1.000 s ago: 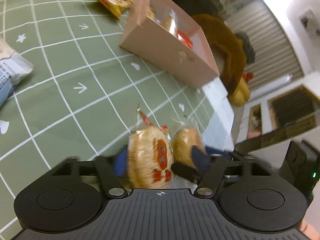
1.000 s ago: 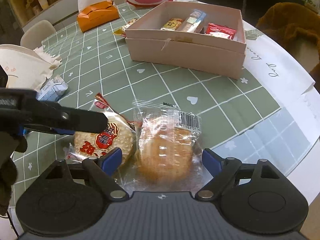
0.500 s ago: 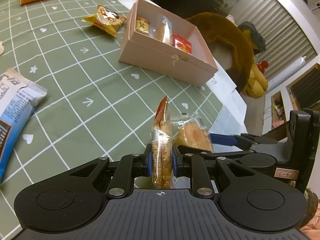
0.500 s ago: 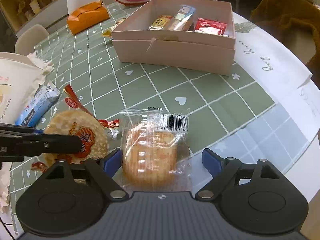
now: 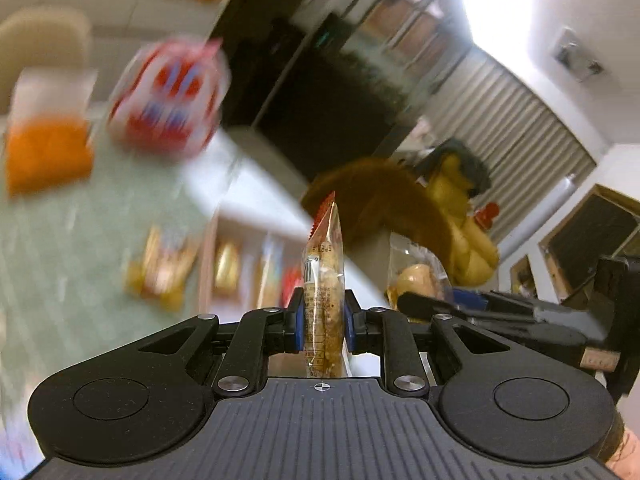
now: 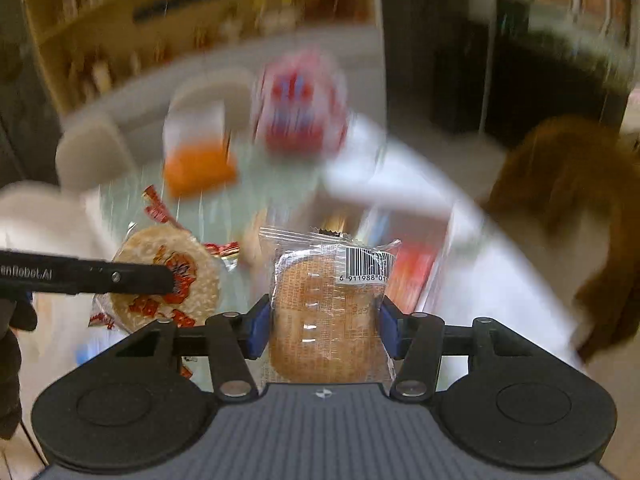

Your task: Organize snacks

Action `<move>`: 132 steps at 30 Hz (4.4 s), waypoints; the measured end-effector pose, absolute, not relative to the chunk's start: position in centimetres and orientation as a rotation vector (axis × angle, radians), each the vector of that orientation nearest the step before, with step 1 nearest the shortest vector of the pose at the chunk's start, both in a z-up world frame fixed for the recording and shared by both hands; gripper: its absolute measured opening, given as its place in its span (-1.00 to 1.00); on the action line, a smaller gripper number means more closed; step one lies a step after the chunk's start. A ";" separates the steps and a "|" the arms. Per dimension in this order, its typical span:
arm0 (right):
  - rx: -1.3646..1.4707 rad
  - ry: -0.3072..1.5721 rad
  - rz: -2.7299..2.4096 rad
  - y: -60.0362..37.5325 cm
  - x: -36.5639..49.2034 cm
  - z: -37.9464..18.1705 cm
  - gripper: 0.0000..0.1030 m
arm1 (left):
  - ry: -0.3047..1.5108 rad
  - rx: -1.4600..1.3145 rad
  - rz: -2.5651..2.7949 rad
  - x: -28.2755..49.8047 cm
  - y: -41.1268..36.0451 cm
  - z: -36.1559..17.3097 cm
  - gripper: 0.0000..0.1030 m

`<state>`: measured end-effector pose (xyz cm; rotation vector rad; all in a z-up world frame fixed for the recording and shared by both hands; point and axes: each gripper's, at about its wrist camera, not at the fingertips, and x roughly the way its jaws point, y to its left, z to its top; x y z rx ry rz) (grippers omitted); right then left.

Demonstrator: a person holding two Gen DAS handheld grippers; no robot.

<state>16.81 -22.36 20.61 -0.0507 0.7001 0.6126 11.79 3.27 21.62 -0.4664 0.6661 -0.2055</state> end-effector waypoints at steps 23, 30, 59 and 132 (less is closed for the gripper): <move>-0.048 0.929 0.504 -19.0 29.2 10.8 0.48 | 0.926 -0.420 0.170 16.1 11.0 10.0 -0.47; -0.130 0.909 0.616 -7.8 27.0 12.5 0.64 | 0.908 -0.374 0.338 7.9 12.4 9.4 -0.47; -0.509 1.057 0.691 3.6 17.3 4.4 0.01 | 0.904 -0.576 0.299 -0.9 14.3 4.8 -0.47; -0.136 1.121 0.699 -7.5 5.2 2.3 0.73 | 0.871 -0.567 0.266 -3.2 10.7 6.3 -0.27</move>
